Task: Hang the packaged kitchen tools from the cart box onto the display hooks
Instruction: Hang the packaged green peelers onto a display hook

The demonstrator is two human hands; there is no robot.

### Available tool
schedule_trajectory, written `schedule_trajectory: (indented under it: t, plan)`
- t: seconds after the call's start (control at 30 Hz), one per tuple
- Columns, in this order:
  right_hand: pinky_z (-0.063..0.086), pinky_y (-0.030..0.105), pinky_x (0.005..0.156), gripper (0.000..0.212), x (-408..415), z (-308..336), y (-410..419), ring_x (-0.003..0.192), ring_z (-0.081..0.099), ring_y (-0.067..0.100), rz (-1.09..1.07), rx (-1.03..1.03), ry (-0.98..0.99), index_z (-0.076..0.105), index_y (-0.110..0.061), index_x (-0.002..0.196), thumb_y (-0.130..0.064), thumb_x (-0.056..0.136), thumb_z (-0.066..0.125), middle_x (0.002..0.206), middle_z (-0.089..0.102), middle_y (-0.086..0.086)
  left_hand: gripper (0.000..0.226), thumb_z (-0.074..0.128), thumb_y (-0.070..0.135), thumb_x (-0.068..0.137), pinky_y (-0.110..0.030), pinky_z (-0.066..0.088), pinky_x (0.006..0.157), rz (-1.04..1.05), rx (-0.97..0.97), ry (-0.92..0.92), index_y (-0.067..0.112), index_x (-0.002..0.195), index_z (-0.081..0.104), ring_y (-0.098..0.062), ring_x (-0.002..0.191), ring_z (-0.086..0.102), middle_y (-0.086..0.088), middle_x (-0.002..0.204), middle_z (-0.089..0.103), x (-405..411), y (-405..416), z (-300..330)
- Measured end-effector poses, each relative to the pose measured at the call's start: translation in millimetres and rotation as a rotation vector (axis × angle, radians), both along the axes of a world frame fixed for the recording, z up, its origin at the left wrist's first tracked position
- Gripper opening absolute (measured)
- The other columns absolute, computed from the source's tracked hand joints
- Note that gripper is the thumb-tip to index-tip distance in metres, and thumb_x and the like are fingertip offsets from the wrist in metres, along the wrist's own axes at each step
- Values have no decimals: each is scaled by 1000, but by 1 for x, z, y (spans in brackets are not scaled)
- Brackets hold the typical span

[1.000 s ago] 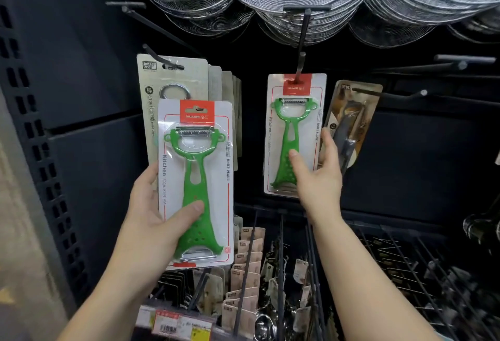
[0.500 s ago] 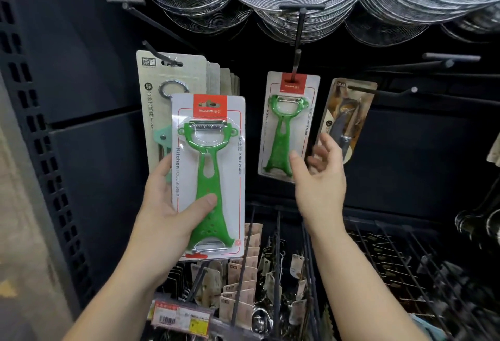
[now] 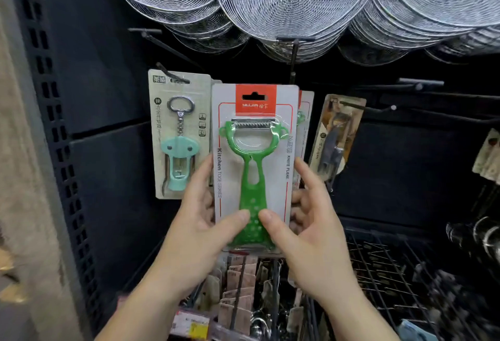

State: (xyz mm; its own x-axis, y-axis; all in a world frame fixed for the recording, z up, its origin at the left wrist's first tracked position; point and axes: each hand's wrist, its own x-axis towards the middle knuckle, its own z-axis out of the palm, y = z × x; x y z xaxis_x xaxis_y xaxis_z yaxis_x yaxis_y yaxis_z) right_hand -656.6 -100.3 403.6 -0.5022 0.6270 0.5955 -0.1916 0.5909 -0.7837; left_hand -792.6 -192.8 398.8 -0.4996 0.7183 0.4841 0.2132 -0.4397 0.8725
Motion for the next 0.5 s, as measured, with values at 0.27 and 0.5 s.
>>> schedule_trajectory:
  t: [0.27,0.5]
  plan:
    - [59,30,80,73,14,8,4,95,69,10,-88,25,118,38,-54,132,-16,83,75,103,68,-16,74,62,-9,88,-11,54,73,-72,19,52,48,130,40,4,103,69,16,122,67,18,8,26]
    - [62,36,77,68,17,19,11,92,71,10,-73,-36,134,37,-56,127,-17,85,73,102,70,-14,77,62,-6,90,-16,57,75,-84,29,36,45,144,38,1,107,69,16,124,68,21,19,35]
